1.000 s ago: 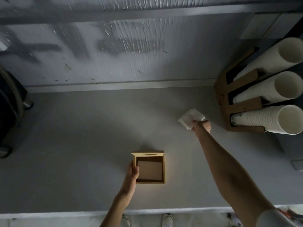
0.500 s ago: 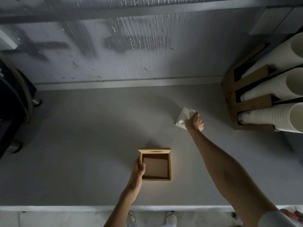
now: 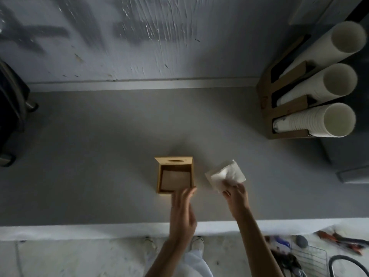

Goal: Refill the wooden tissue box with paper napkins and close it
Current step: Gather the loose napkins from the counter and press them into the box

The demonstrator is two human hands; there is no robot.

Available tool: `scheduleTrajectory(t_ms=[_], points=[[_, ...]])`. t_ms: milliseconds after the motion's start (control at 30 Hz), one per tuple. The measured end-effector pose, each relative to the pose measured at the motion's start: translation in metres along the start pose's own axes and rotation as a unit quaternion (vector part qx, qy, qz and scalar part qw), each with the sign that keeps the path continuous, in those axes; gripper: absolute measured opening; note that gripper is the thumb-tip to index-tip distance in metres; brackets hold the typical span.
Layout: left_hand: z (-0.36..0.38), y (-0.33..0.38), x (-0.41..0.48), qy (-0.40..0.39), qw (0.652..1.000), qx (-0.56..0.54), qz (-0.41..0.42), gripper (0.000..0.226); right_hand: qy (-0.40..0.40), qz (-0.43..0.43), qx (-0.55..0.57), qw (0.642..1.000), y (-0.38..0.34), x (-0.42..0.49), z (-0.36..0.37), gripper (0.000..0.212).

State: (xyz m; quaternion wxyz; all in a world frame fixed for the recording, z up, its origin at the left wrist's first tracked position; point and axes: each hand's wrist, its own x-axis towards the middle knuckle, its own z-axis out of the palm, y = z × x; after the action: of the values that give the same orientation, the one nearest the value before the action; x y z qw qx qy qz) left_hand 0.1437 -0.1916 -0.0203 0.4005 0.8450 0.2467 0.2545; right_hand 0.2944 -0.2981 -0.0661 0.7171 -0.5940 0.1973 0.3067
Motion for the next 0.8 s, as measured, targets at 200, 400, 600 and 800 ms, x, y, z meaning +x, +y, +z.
scheduleTrajectory(t_ms=[200,400,600,800], points=[[0.079,0.038,-0.009,-0.134,0.960,-0.166,-0.183,0.080,-0.044,0.011,0.156,0.987,0.025,-0.040,-0.052,0.015],[0.105,0.028,0.001,-0.161,0.951,-0.196,-0.180,0.038,-0.041,-0.068,0.043,0.996,0.033,-0.041,-0.087,0.030],[0.113,0.016,-0.011,-0.206,0.966,-0.116,-0.105,0.016,0.025,-0.231,-0.239,0.943,0.030,-0.035,-0.109,0.071],[0.118,0.005,-0.029,-0.227,0.961,-0.116,-0.109,0.040,0.012,-0.252,-0.321,0.913,0.034,-0.036,-0.104,0.072]])
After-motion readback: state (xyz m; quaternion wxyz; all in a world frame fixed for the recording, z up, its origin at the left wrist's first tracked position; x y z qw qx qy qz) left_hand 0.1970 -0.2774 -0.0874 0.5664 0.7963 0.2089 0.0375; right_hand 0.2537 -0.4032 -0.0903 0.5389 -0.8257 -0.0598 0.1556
